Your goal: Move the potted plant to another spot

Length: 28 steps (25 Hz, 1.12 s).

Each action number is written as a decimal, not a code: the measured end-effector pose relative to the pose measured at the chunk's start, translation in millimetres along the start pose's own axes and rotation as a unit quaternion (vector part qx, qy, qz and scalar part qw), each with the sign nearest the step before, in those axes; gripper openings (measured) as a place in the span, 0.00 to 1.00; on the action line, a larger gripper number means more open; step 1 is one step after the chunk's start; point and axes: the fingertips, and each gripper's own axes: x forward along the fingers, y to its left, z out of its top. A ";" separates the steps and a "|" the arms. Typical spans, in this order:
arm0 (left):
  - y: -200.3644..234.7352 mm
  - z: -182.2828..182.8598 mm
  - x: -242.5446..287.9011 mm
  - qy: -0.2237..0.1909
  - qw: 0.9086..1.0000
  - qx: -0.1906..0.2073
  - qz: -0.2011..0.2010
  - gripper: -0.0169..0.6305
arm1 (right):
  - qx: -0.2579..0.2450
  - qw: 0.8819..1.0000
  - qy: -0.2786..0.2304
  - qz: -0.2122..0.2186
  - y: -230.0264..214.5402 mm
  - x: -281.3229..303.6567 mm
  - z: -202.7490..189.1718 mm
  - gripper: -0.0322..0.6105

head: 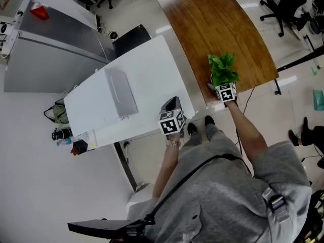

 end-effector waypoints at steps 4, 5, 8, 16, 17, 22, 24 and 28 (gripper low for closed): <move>-4.8 -2.2 -0.8 0.002 1.000 -0.004 0.001 0.05 | -0.002 1.000 0.011 0.017 1.7 -1.4 0.8 0.96; -6.9 -1.7 -1.0 0.001 1.000 -0.004 0.001 0.05 | 0.001 1.000 0.007 0.020 0.9 -2.5 1.2 0.96; -13.0 -0.8 -1.0 -0.004 1.000 -0.002 0.000 0.05 | 0.013 1.000 -0.006 0.023 -1.8 -9.0 0.7 0.96; -41.3 -13.5 -6.6 -0.009 1.000 -0.003 0.000 0.05 | 0.084 0.995 -0.036 0.037 -12.9 -61.1 -24.8 0.96; -43.4 -18.6 -7.8 -0.008 1.000 -0.005 0.003 0.05 | 0.106 0.993 -0.047 0.034 -16.1 -71.9 -28.3 0.95; -52.9 -50.5 -21.2 0.008 1.000 -0.006 0.011 0.05 | 0.148 0.987 -0.066 -0.005 -28.2 -114.4 -47.4 0.44; -54.4 -62.8 -32.6 0.009 1.000 -0.006 0.015 0.05 | 0.142 0.988 -0.059 -0.015 -24.1 -120.8 -53.5 0.31; -59.1 -78.3 -58.7 -0.005 1.000 -0.004 0.011 0.05 | 0.139 0.988 -0.062 -0.018 -0.3 -140.7 -52.2 0.09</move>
